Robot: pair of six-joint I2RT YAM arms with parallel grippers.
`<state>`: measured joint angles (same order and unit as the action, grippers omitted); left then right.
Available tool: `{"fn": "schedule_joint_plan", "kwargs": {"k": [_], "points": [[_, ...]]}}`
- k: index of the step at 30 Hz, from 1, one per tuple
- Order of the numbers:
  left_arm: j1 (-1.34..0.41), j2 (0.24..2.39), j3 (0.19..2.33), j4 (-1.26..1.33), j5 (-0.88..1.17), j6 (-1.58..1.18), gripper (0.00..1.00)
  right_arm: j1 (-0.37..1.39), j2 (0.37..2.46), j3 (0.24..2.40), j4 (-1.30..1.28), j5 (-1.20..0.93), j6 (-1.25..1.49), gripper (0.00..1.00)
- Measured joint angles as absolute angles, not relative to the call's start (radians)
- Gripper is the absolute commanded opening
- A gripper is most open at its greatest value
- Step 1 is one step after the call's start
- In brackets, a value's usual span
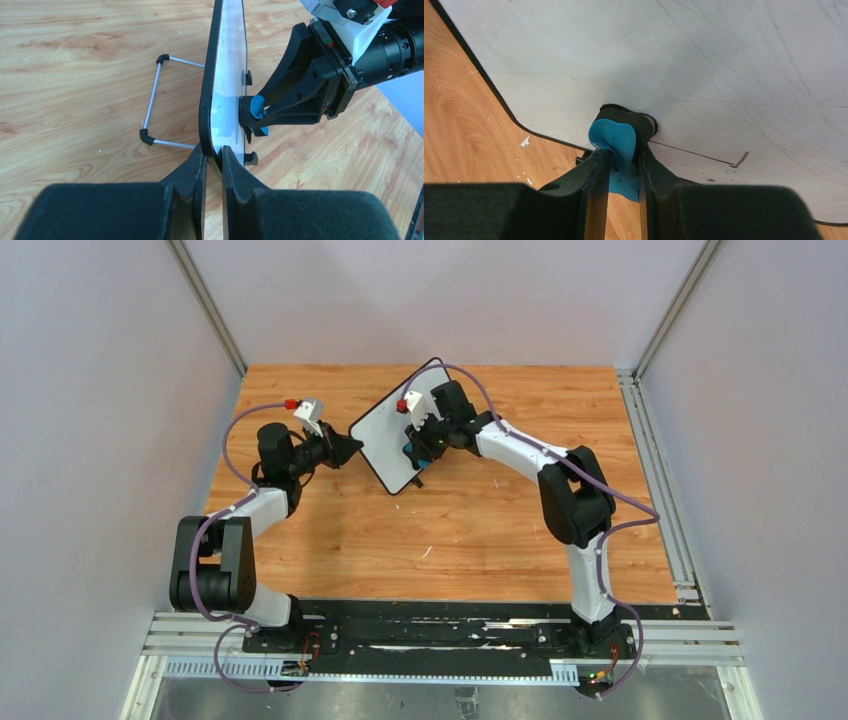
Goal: Erase the whiteboard
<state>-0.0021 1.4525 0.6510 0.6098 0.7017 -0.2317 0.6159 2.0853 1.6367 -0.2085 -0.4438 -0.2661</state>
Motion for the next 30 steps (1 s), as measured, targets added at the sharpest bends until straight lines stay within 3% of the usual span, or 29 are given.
{"fn": "schedule_joint_plan", "kwargs": {"k": [15,30], "points": [[-0.002,1.452,0.651,0.611,0.701,-0.232,0.0,0.476,2.166,1.787,-0.261,-0.445,-0.267,0.01],[-0.002,1.452,0.652,0.611,0.702,-0.232,0.0,0.475,2.161,1.756,-0.229,-0.446,-0.269,0.01]]}}
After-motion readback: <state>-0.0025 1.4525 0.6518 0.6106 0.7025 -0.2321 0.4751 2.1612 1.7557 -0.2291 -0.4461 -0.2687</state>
